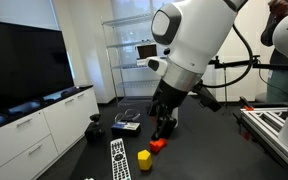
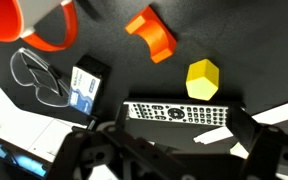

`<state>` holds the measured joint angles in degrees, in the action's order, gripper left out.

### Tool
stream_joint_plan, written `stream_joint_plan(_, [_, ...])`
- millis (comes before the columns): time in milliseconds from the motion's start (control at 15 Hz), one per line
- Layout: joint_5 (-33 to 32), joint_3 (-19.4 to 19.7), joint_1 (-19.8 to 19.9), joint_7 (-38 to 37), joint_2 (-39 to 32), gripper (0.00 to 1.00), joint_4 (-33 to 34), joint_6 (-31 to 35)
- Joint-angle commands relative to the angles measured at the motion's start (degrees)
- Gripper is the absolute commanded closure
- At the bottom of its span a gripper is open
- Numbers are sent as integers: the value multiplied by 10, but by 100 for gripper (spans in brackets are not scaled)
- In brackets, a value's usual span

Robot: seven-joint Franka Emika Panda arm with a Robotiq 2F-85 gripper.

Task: Place the yellow block upright.

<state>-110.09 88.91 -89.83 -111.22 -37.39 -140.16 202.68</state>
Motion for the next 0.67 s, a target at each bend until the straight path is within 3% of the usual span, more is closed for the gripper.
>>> stream_joint_plan(0, [-32,3,33,25,40,0,26,78])
stream_joint_plan(267, [-43,-8,53,26,60,0,38,85])
stream_joint_plan(333, [-21,-2,20,10,42,0,14,4])
stream_joint_plan(600, [-24,-9,30,14,56,0,15,5])
